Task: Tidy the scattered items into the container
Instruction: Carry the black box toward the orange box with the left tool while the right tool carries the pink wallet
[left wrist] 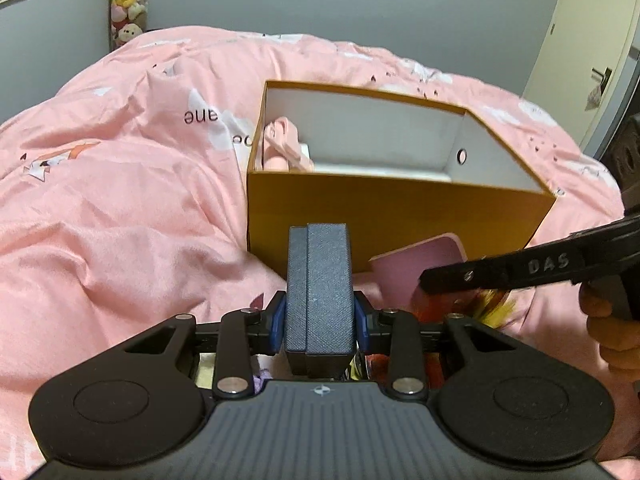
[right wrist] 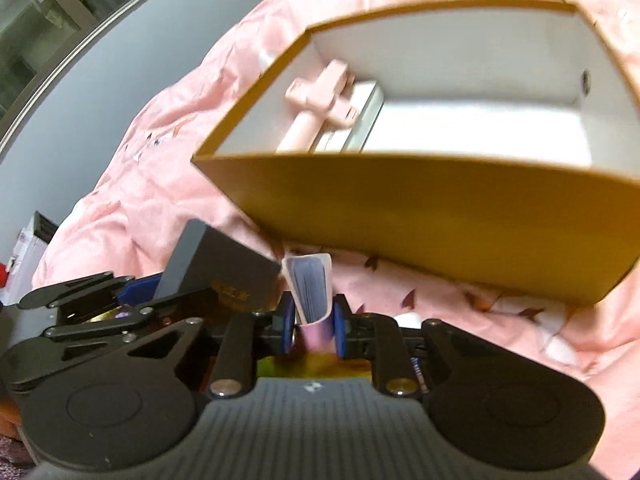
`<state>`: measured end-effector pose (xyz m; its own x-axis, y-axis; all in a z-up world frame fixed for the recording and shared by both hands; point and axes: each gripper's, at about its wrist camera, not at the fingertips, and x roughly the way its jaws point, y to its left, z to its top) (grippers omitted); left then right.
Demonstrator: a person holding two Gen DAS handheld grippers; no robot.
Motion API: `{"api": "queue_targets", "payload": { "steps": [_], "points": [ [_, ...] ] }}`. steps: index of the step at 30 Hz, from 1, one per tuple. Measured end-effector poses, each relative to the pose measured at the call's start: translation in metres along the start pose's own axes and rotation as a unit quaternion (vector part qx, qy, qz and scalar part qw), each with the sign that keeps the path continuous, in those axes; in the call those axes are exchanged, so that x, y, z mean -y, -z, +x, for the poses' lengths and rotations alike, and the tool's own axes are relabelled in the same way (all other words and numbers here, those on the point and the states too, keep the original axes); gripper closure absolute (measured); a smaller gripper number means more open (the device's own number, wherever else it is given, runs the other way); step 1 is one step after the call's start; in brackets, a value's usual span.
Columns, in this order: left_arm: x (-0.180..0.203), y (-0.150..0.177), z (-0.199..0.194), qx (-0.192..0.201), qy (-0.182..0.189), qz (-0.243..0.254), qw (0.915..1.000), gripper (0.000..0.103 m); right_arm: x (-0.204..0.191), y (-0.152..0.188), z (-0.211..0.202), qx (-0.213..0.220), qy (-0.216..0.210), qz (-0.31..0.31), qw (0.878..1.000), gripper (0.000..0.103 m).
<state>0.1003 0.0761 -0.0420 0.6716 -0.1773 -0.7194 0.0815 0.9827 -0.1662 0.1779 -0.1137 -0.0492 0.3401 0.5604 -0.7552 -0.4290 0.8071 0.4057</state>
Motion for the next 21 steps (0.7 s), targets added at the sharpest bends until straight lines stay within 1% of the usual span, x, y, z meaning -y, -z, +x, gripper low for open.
{"api": "queue_targets", "payload": {
  "steps": [7, 11, 16, 21],
  "points": [
    [-0.002, -0.010, -0.016, 0.024, 0.023, -0.016, 0.9993, 0.065, 0.008, -0.013, -0.039, 0.044, 0.012, 0.010, 0.999, 0.081],
    [-0.004, -0.020, -0.025, 0.041, 0.038, -0.021, 0.9982, 0.065, 0.008, -0.018, -0.052, 0.052, 0.013, 0.017, 0.998, 0.081],
    [-0.006, -0.035, -0.034, 0.059, 0.053, -0.027, 0.9965, 0.065, 0.000, -0.025, -0.070, 0.065, 0.016, 0.000, 0.998, 0.082],
    [-0.003, -0.052, -0.038, 0.078, 0.059, -0.014, 0.9951, 0.065, 0.001, -0.042, -0.083, 0.078, 0.013, 0.008, 0.997, 0.082]
  ]
}}
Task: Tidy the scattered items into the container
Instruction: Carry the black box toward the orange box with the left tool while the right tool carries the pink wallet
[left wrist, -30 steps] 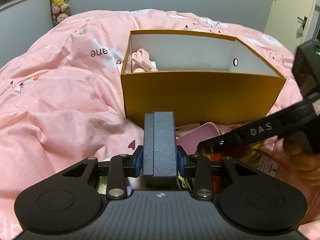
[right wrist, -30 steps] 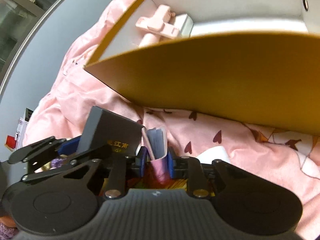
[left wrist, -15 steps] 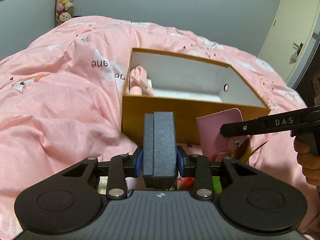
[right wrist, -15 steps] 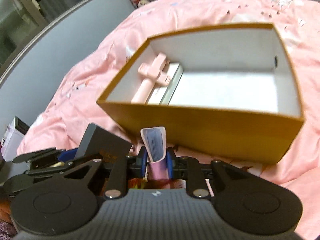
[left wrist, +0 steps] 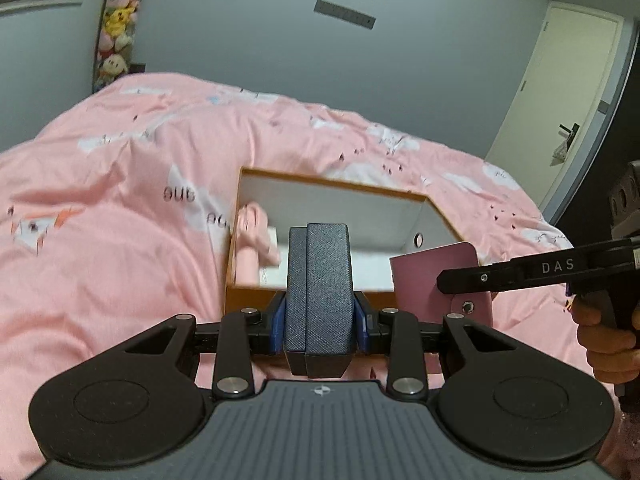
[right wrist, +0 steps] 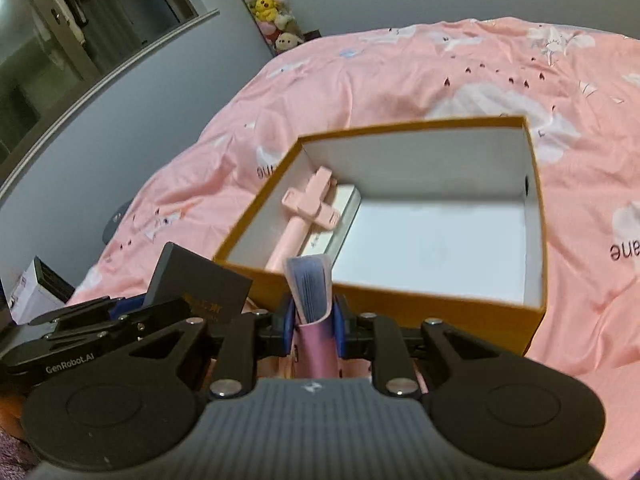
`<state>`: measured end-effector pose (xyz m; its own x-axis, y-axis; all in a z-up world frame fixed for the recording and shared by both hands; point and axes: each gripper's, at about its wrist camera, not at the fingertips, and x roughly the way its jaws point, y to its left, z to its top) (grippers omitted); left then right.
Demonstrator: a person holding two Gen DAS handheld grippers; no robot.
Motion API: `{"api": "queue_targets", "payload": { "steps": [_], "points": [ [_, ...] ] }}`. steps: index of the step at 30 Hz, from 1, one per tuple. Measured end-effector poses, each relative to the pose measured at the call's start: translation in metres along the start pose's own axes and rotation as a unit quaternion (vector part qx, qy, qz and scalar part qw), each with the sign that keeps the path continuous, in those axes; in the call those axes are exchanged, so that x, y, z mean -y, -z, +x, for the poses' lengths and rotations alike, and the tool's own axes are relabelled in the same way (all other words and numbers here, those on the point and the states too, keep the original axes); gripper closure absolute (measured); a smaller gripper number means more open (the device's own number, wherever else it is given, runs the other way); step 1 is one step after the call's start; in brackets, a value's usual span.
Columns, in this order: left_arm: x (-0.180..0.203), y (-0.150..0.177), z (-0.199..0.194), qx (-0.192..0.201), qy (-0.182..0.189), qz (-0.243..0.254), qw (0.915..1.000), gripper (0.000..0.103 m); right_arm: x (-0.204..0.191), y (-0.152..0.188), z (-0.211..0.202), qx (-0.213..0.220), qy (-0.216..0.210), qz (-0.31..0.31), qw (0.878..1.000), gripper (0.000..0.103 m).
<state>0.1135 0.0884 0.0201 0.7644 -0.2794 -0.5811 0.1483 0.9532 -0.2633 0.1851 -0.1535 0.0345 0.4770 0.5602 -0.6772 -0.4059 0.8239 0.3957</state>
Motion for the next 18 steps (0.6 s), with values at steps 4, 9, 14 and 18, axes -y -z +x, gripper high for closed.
{"api": "queue_targets", "payload": {
  "steps": [4, 9, 14, 18],
  "points": [
    [0.000, -0.014, 0.004, 0.012, 0.003, 0.008, 0.9999, 0.065, 0.000, -0.016, -0.001, 0.005, 0.000, 0.003, 1.000, 0.082],
    [-0.007, -0.036, 0.016, 0.028, 0.000, 0.004, 0.9996, 0.065, -0.001, -0.042, -0.002, 0.022, -0.011, 0.001, 1.000, 0.082],
    [-0.016, -0.053, 0.036, 0.031, -0.007, -0.002, 0.9995, 0.065, 0.000, -0.072, 0.021, 0.025, 0.013, -0.004, 1.000, 0.082],
    [-0.024, -0.060, 0.058, 0.022, -0.006, -0.010, 0.9997, 0.065, 0.014, -0.087, 0.060, -0.001, 0.028, 0.018, 0.999, 0.082]
  ]
}}
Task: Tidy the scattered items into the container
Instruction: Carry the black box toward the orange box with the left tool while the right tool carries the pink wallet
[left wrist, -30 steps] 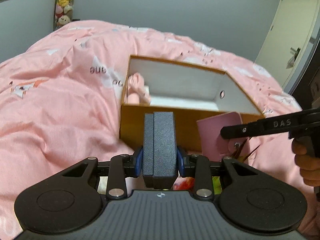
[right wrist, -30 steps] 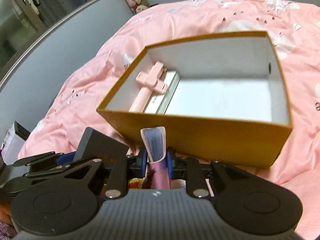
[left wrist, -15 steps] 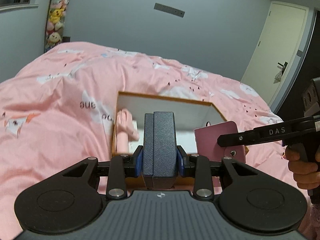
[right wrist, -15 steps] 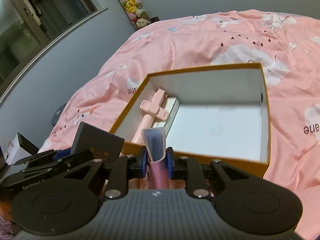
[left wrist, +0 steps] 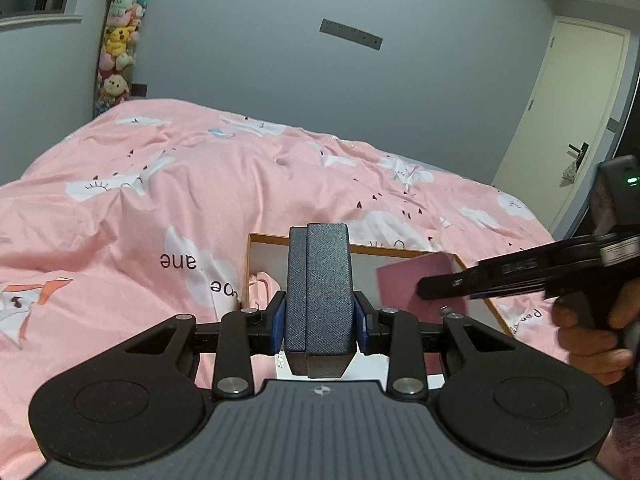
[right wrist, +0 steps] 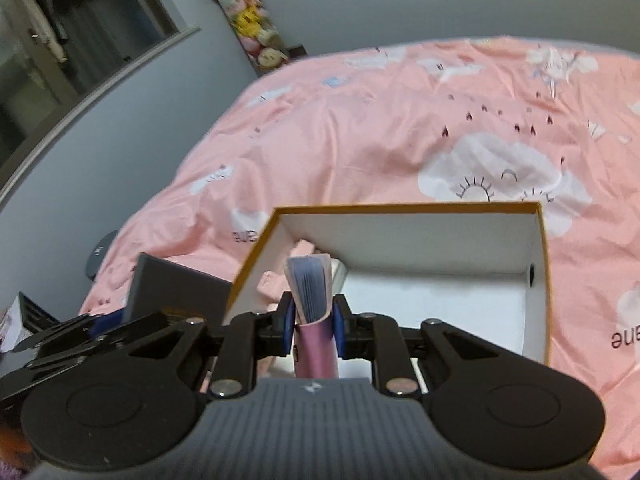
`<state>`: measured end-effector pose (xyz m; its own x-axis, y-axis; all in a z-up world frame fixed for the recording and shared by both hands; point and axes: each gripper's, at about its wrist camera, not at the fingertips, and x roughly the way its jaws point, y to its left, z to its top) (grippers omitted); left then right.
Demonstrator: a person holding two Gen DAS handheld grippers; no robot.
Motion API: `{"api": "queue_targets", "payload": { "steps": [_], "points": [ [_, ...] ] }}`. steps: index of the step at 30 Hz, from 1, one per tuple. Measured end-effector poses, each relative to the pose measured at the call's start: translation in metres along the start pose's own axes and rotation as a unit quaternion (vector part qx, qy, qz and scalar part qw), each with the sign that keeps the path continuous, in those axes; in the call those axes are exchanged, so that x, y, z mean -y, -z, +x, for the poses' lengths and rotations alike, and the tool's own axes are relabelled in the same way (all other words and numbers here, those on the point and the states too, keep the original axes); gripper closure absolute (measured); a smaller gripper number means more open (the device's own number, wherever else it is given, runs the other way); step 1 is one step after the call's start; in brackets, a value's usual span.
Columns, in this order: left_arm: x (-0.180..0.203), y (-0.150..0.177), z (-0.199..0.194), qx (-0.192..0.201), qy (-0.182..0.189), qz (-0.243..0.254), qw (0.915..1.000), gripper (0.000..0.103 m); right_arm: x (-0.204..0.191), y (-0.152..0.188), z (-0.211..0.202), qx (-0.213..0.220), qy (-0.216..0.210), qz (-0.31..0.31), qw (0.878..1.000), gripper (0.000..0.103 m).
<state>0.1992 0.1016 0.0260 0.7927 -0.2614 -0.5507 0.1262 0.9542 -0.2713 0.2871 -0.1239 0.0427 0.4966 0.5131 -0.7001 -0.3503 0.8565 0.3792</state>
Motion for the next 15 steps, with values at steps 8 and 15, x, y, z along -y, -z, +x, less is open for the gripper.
{"api": "queue_targets", "payload": {
  "steps": [8, 15],
  "points": [
    [-0.011, -0.005, 0.039, -0.018, -0.002, -0.002, 0.9998, 0.065, 0.029, -0.016, 0.082, -0.069, 0.018, 0.065, 0.995, 0.082],
    [-0.018, -0.004, 0.058, -0.027, -0.001, -0.008, 0.9996, 0.065, 0.047, -0.024, 0.128, -0.107, -0.002, 0.130, 0.986, 0.082]
  ]
}}
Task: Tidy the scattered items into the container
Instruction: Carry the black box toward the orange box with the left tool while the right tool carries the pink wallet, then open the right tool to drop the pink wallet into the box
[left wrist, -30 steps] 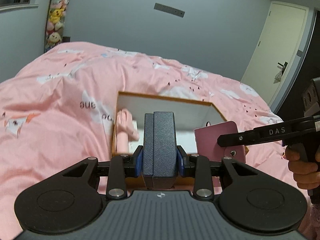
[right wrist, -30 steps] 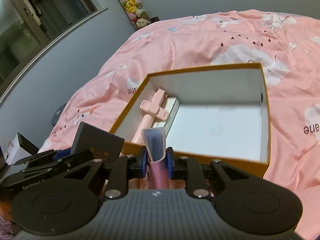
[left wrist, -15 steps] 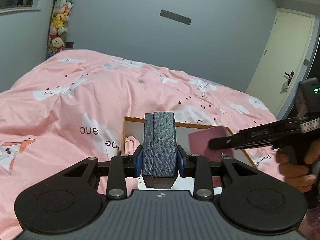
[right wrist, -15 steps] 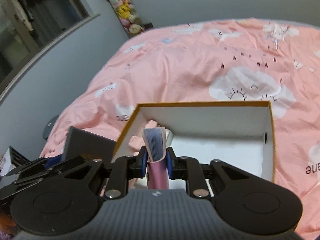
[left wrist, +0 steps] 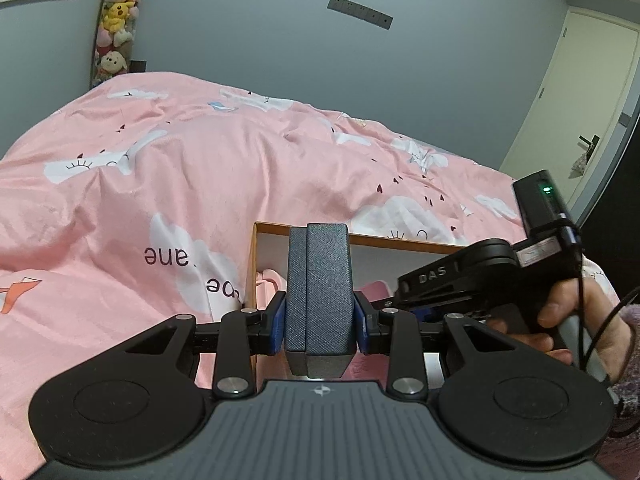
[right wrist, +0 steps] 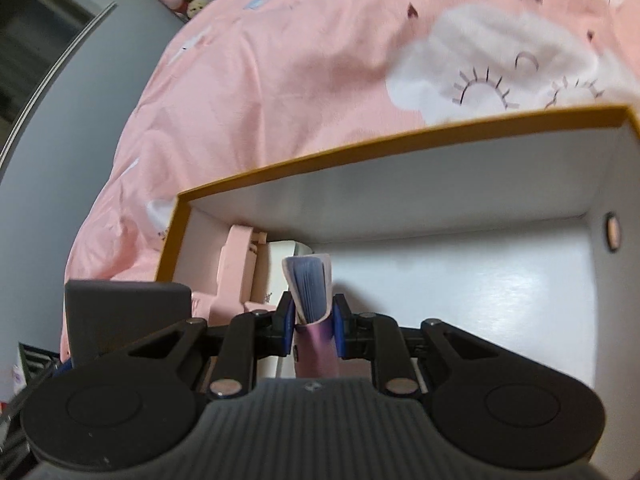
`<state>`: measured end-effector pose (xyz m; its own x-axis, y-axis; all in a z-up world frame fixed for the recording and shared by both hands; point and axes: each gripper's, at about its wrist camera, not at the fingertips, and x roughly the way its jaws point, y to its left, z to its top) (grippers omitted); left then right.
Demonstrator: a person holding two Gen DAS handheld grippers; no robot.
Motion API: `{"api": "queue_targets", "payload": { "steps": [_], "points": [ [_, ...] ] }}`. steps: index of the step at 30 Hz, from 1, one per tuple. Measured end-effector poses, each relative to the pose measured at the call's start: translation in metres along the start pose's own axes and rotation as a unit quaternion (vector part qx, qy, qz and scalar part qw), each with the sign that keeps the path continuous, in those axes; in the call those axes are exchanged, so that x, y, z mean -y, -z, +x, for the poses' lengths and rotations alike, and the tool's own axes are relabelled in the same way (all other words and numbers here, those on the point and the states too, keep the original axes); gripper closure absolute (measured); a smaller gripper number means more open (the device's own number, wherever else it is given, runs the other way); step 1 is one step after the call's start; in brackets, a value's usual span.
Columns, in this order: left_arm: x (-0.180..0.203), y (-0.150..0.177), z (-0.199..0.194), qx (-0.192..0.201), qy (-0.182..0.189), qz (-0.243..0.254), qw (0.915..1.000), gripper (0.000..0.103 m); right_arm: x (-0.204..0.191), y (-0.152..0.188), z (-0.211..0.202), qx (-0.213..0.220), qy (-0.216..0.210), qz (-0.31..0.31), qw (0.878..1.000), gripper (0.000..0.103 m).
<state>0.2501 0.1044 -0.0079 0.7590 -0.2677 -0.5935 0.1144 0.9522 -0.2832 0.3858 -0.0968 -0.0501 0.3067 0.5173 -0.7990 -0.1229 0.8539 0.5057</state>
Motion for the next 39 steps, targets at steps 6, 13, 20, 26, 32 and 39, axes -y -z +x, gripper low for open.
{"api": "queue_targets", "payload": {
  "steps": [6, 13, 20, 26, 32, 39],
  "points": [
    [-0.002, 0.002, 0.008, -0.006, 0.000, 0.002, 1.0000, 0.065, 0.007, -0.011, 0.021, -0.015, -0.013, 0.031, 0.999, 0.082],
    [-0.002, 0.004, 0.015, -0.015, 0.000, 0.000, 0.9999, 0.065, 0.024, -0.014, 0.035, -0.028, 0.003, 0.058, 0.998, 0.080],
    [0.001, 0.004, 0.015, -0.014, 0.002, 0.005, 0.9999, 0.065, 0.026, -0.012, 0.034, -0.031, 0.056, 0.034, 0.997, 0.066],
    [0.000, 0.004, 0.016, -0.016, 0.002, 0.004, 0.9999, 0.065, 0.024, -0.010, 0.022, -0.040, 0.061, 0.003, 0.997, 0.053],
    [-0.001, 0.004, 0.017, -0.017, -0.001, 0.002, 0.9999, 0.065, 0.007, 0.002, 0.013, -0.087, 0.081, -0.111, 0.987, 0.050],
    [-0.002, 0.004, 0.017, -0.017, -0.002, 0.001, 0.9998, 0.065, -0.013, 0.021, 0.019, -0.148, 0.102, -0.220, 0.959, 0.050]
  ]
}}
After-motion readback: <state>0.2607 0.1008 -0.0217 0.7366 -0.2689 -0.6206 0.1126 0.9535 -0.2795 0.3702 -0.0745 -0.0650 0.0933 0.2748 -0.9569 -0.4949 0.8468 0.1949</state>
